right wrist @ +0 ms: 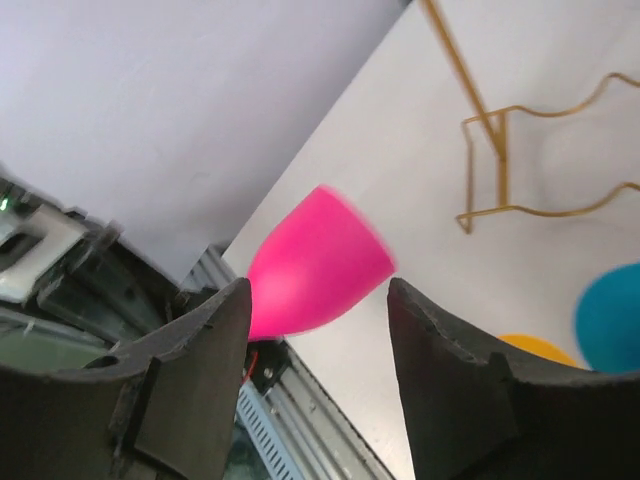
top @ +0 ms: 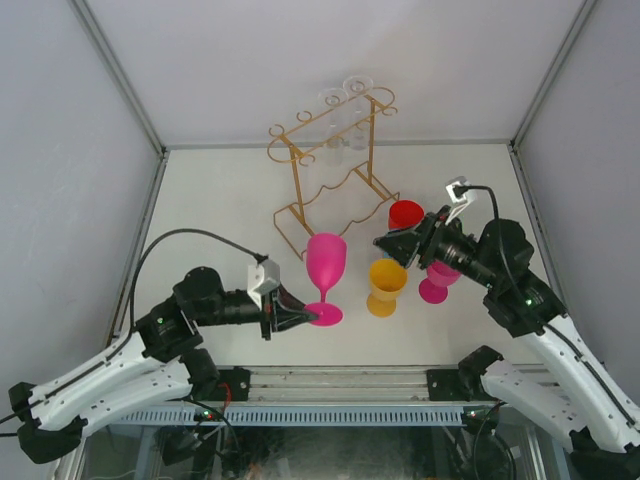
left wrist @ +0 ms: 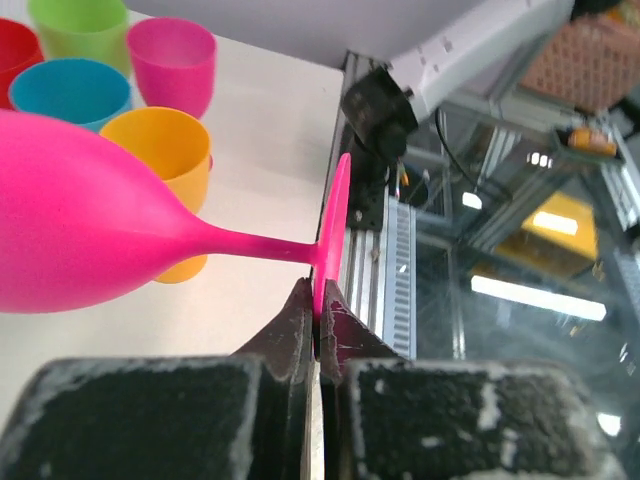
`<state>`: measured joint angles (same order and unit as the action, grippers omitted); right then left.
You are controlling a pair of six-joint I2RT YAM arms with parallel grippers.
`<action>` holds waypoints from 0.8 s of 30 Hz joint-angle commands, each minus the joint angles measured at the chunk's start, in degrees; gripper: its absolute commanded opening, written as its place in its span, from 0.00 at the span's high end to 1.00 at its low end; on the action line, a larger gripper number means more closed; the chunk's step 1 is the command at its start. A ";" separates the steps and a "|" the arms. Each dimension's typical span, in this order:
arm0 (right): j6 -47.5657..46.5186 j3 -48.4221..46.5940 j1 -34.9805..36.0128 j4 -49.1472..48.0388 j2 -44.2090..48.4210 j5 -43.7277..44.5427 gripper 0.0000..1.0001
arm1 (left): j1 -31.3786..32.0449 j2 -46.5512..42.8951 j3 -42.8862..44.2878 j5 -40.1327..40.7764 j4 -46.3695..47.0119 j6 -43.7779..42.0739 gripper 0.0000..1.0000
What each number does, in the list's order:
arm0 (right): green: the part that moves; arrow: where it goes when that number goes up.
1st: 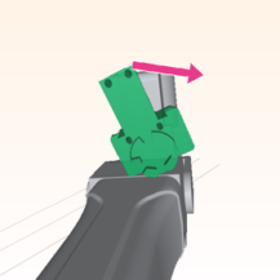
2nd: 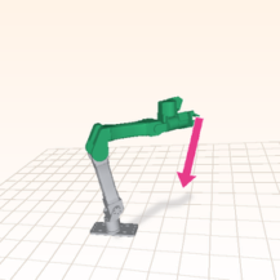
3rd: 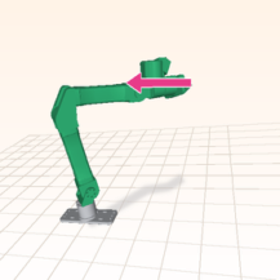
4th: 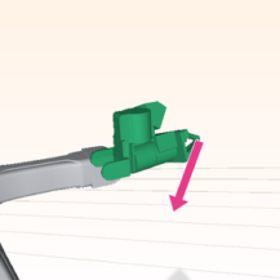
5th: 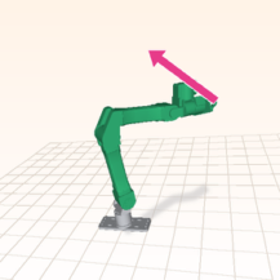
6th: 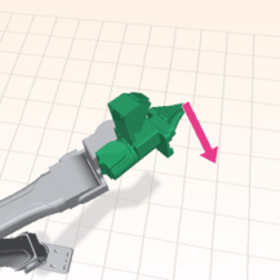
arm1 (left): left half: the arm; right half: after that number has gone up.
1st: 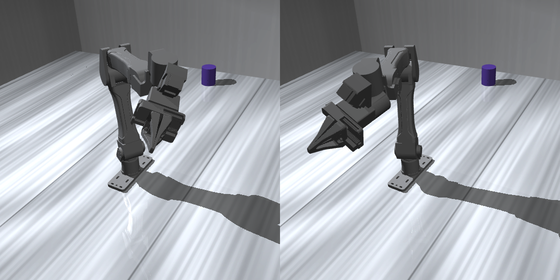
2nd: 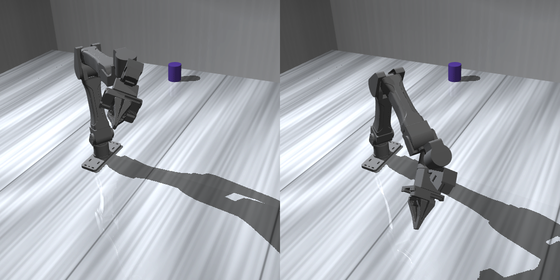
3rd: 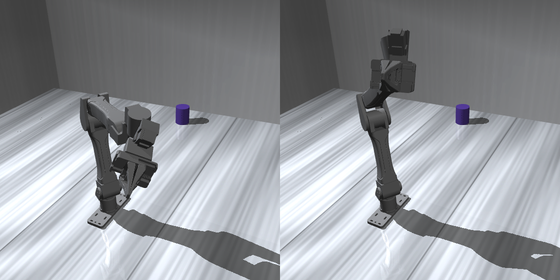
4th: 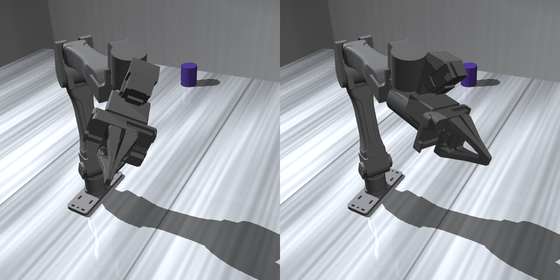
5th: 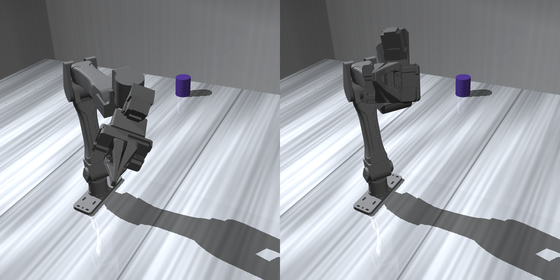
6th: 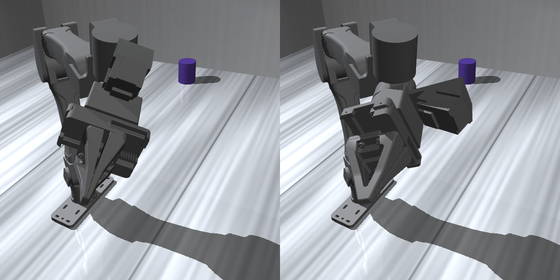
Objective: Take the wine glass off the wine glass rack
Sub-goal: Place the wine glass at the center of the board.
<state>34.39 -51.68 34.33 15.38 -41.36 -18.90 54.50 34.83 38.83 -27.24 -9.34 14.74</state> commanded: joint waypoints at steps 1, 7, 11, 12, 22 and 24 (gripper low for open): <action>6.04 -3.07 -11.44 5.33 -1.31 -11.08 0.43 | 2.59 -2.45 -1.50 -5.79 -1.70 -19.82 1.00; 10.80 -3.53 -19.33 3.44 -5.47 -30.03 0.40 | 2.61 -4.42 -1.66 -15.30 -2.95 -26.67 1.00; 11.32 -3.51 -18.15 0.54 -6.92 -34.18 0.40 | 2.63 -5.43 -1.81 -18.55 -1.57 -27.03 1.00; 11.46 -3.51 -17.82 -0.06 -7.09 -34.60 0.40 | 2.64 -5.61 -1.82 -19.09 -1.56 -27.04 1.00; 12.35 -3.80 -12.88 -6.32 -11.29 -45.01 0.40 | 2.62 -4.48 -1.27 -22.67 -1.51 -26.77 1.00; 11.88 -4.46 -10.94 -6.26 -12.49 -45.89 0.40 | 2.63 -4.13 -1.05 -22.65 -1.55 -27.28 1.00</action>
<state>45.87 -53.01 20.73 12.97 -52.25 -60.01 56.88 29.87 37.41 -47.59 -13.65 -10.37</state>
